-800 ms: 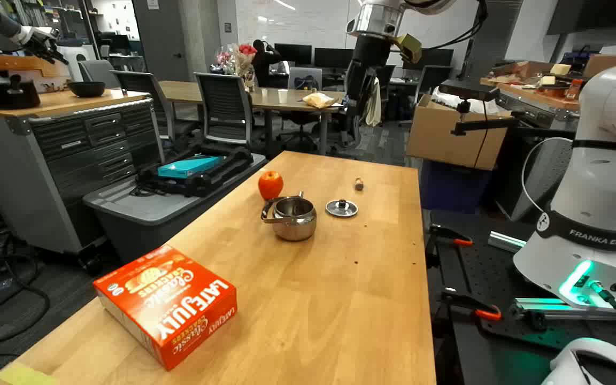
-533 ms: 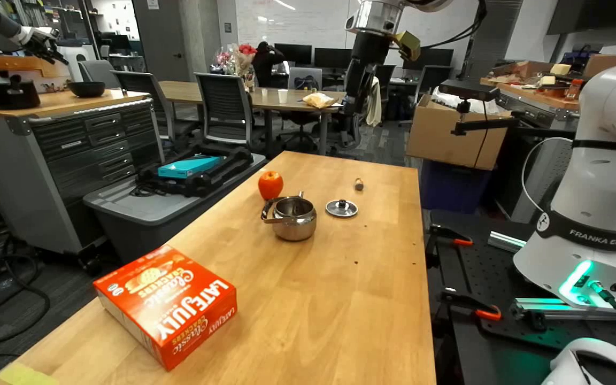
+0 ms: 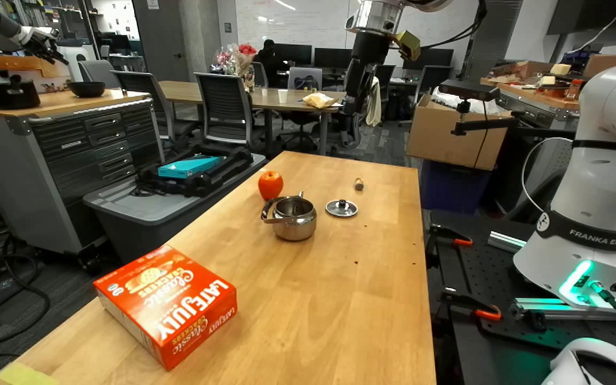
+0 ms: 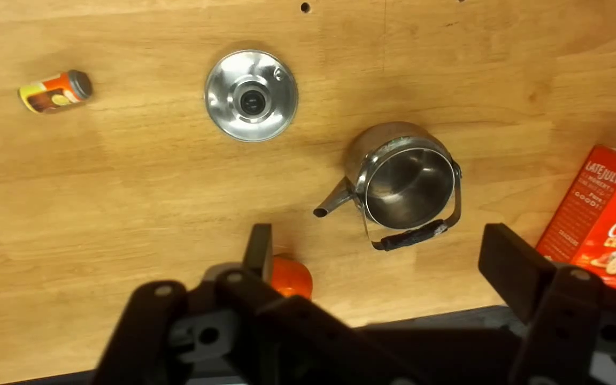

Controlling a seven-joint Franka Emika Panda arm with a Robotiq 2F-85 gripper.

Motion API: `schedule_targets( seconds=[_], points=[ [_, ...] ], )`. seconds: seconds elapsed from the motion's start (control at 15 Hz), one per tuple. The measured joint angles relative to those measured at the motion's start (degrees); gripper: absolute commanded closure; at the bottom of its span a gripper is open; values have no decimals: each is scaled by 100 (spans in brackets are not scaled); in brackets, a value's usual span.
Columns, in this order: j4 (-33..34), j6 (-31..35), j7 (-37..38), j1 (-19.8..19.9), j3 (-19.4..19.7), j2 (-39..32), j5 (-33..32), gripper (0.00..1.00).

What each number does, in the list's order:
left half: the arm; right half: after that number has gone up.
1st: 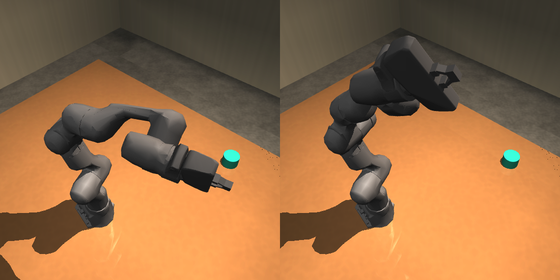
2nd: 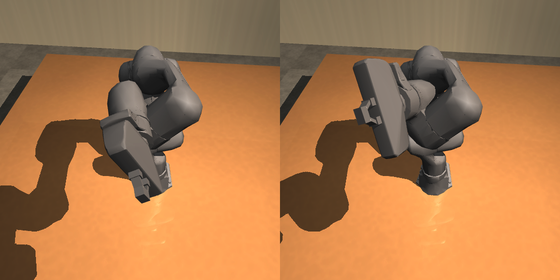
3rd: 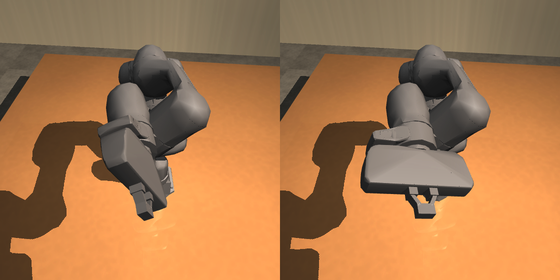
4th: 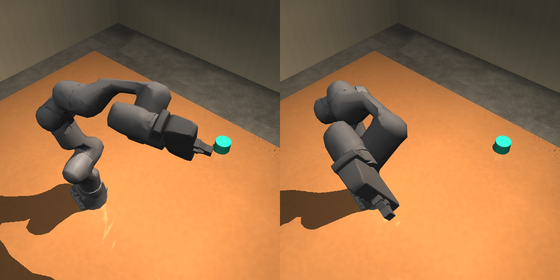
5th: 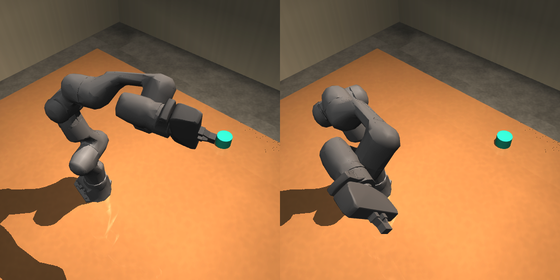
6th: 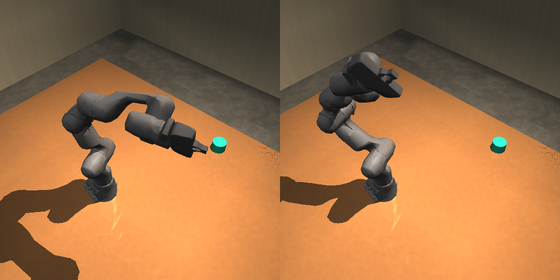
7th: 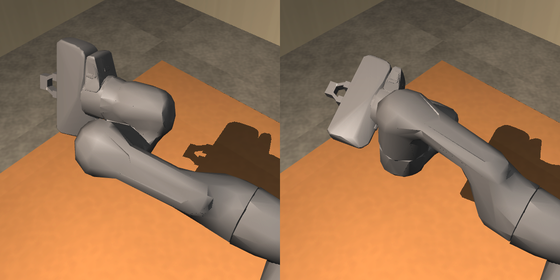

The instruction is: Put the lid on the tea pot.

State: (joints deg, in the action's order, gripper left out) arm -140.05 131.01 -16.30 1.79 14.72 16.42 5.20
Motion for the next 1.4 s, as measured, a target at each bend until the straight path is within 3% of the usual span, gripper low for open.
schedule_targets(
  seconds=[0.4, 0.6, 0.93, 1.4],
  points=[
    [-43, 70, 13, 36, -37, -25, 0, 0],
    [-192, 645, 70, 97, -45, -165, 0, 0],
    [-324, 1463, 307, 240, -45, -765, 2, 0],
    [-150, 1574, 512, 383, -61, -1675, 119, 0]
  ],
)
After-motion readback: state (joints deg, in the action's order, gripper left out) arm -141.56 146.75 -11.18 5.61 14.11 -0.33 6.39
